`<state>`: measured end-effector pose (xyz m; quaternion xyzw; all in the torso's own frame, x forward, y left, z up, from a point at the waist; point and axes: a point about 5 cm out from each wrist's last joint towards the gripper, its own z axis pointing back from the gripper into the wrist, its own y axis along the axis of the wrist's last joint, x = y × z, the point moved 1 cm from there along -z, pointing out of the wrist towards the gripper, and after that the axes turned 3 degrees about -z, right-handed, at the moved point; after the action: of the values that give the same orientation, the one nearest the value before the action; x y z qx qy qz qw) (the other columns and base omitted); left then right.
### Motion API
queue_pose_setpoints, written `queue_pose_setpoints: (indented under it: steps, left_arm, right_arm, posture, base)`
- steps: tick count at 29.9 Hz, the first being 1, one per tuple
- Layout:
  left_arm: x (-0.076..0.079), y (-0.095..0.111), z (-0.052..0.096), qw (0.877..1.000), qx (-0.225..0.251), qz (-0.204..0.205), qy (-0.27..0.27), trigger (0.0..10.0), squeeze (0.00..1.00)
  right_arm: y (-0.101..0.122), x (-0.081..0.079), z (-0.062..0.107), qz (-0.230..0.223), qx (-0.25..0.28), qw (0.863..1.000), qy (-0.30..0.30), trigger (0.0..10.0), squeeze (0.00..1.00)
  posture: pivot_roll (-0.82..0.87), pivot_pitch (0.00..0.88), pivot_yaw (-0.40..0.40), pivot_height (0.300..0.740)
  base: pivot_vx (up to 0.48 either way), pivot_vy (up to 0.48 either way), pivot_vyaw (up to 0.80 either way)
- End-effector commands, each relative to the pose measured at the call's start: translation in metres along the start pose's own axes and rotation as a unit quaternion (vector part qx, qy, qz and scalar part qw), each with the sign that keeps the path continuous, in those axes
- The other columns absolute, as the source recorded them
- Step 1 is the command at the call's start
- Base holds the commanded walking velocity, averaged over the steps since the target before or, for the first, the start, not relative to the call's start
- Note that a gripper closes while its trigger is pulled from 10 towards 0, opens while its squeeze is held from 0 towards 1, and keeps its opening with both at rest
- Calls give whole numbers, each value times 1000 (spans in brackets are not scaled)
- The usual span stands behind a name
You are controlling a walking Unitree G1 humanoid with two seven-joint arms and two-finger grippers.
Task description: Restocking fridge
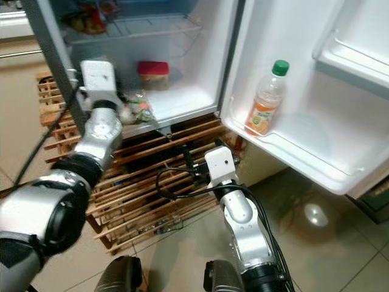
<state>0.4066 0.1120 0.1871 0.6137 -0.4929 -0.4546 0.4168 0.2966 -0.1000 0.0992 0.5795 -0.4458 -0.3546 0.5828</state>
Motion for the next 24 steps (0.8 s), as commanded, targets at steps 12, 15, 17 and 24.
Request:
queue_pose_setpoints:
  steps: [12,15,17,24]
  left_arm:
    - [18,-13,61,991,48,61,-112,10000,0]
    - [8,-29,66,994,18,34,-101,10000,0]
    - [2,-37,64,996,-3,20,-84,10000,0]
    - [-8,-53,55,994,-85,-1,-70,10000,0]
  right_arm:
    - [17,-3,-13,-18,38,999,-7,10000,0]
    - [16,-2,-16,-20,34,999,-8,10000,0]
    - [16,-2,-17,-21,34,999,-8,10000,0]
    - [17,-4,-19,-20,36,999,-5,10000,0]
  posture:
    - [-52,0,-33,652]
    - [-44,0,-36,652]
    - [-43,0,-38,652]
    - [-66,0,-37,652]
  base:
    - [0,0,0]
    - [0,0,0]
    - [0,0,0]
    - [0,0,0]
